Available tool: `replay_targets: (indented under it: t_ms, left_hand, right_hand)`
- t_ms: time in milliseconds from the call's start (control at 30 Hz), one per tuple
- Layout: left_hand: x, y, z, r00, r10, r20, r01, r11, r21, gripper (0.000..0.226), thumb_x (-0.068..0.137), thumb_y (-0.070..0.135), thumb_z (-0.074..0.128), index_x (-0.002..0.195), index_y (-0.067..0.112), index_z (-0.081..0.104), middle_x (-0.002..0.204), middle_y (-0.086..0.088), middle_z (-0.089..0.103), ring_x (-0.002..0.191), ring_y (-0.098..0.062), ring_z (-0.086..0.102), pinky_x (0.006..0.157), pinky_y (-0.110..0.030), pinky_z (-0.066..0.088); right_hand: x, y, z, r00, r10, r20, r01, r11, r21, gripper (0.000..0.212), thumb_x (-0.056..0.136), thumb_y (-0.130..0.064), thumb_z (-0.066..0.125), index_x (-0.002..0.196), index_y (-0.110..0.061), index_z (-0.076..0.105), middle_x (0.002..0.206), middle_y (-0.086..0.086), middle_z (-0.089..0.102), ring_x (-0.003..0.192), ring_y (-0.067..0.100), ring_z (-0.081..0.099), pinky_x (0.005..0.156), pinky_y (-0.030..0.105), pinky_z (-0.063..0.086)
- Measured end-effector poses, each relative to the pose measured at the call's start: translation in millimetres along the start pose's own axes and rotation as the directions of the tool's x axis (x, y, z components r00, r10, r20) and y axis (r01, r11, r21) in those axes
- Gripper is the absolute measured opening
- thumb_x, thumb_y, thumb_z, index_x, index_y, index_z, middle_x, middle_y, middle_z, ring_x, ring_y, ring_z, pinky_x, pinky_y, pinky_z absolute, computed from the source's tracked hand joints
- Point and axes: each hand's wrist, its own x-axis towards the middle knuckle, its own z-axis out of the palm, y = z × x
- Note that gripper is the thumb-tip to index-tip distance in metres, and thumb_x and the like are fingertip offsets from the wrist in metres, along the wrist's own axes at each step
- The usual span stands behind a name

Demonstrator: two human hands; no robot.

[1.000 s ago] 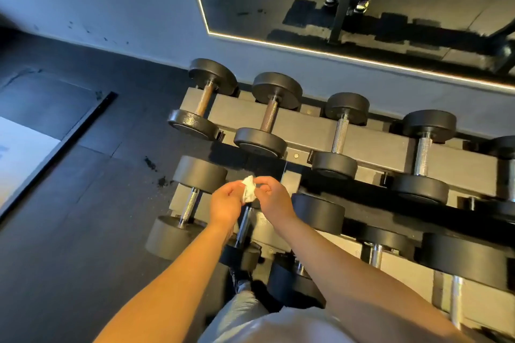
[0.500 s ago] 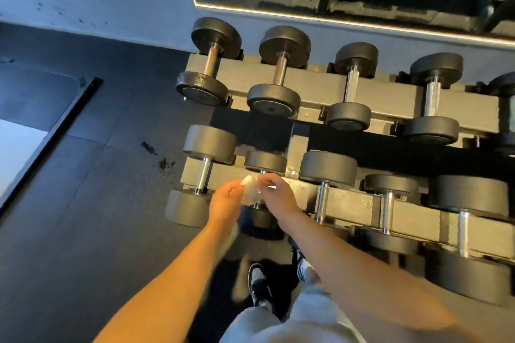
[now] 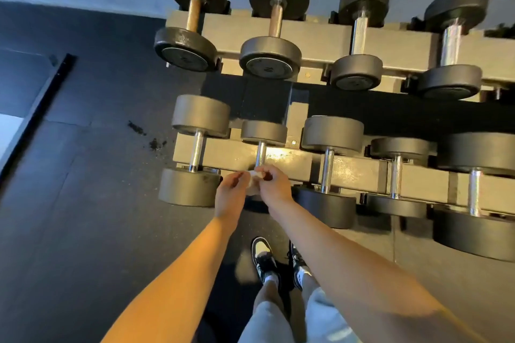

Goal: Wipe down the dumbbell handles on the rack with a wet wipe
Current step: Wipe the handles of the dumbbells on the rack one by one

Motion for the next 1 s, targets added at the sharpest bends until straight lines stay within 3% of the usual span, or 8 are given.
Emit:
replay_targets:
  t_ms: [67,200,300,367,500,600,833,1000]
  left_hand:
    - [15,-11,4,0.999,0.047,-0.001,-0.046,0.995,0.086,0.018,0.099,0.034,0.063,0.112,0.024,0.070,0.102,0.002,0.071,0.087,-0.012,0.063,0.076,-0.025,0.047]
    - [43,-24,7,0.998,0.020,-0.060,-0.018,0.999,0.033,0.014,0.097,0.012,0.066,0.091,0.025,0.072,0.092,0.004,0.070,0.090,-0.015,0.064,0.087,-0.033,0.051]
    - [62,-31,16,0.999,0.010,-0.049,-0.009,1.000,0.009,0.014,0.098,0.009,0.064,0.110,0.013,0.070,0.104,0.000,0.068,0.100,-0.017,0.065,0.088,-0.025,0.053]
    - [73,-35,23,0.998,0.007,-0.056,-0.005,0.999,0.032,0.022,0.099,0.005,0.060,0.119,0.011,0.064,0.111,-0.003,0.065,0.101,-0.016,0.063,0.079,-0.016,0.050]
    - [94,-44,37,0.999,-0.016,0.047,0.021,0.994,-0.107,0.025,0.102,0.015,0.059,0.126,0.023,0.058,0.119,-0.003,0.064,0.110,-0.018,0.064,0.094,-0.029,0.053]
    - [112,-50,44,0.994,0.018,0.108,-0.026,0.997,0.076,0.030,0.101,0.025,0.062,0.130,0.025,0.057,0.118,0.001,0.066,0.107,-0.012,0.064,0.094,-0.030,0.054]
    - [161,-57,47,0.984,0.061,-0.170,-0.035,0.988,0.153,0.022,0.101,0.015,0.056,0.118,0.023,0.067,0.105,0.000,0.068,0.092,-0.012,0.063,0.073,-0.021,0.049]
    - [191,-56,63,0.994,0.092,-0.062,-0.082,0.987,0.137,0.028,0.104,0.024,0.053,0.129,0.020,0.065,0.115,0.004,0.065,0.105,-0.009,0.059,0.088,-0.022,0.043]
  right_hand:
    - [10,7,-1,1.000,-0.001,0.023,0.001,1.000,-0.012,0.021,0.098,-0.013,0.060,0.110,-0.029,0.065,0.111,-0.008,0.059,0.097,0.009,0.055,0.070,0.018,0.045]
    - [35,27,-8,1.000,0.008,0.028,-0.008,1.000,-0.012,0.018,0.098,-0.021,0.063,0.115,-0.025,0.065,0.113,-0.002,0.062,0.101,0.016,0.059,0.072,0.023,0.048]
    - [56,41,-10,0.999,0.016,-0.032,-0.017,1.000,-0.009,0.017,0.098,-0.021,0.063,0.113,-0.028,0.065,0.113,-0.003,0.063,0.104,0.018,0.060,0.084,0.033,0.056]
    - [68,47,-8,0.997,0.029,-0.065,-0.028,1.000,0.011,0.017,0.098,-0.020,0.062,0.113,-0.028,0.064,0.110,-0.005,0.063,0.102,0.014,0.059,0.081,0.027,0.054]
    - [95,54,-2,0.992,0.012,-0.128,-0.008,0.999,0.038,0.017,0.099,-0.021,0.060,0.115,-0.021,0.066,0.107,-0.005,0.065,0.099,0.011,0.060,0.078,0.022,0.050]
    - [113,61,6,0.993,0.027,-0.116,-0.019,0.997,0.071,0.017,0.101,-0.026,0.056,0.109,-0.018,0.069,0.103,-0.001,0.068,0.097,0.015,0.063,0.079,0.025,0.052]
    - [146,77,21,0.992,-0.015,-0.122,0.019,0.999,0.034,0.018,0.102,-0.024,0.055,0.112,-0.019,0.068,0.101,-0.004,0.069,0.082,0.009,0.064,0.056,0.009,0.044]
    - [170,94,34,0.980,-0.041,-0.197,0.035,0.999,-0.036,0.012,0.100,-0.025,0.055,0.100,-0.023,0.067,0.097,-0.002,0.069,0.089,0.019,0.066,0.079,0.032,0.055]
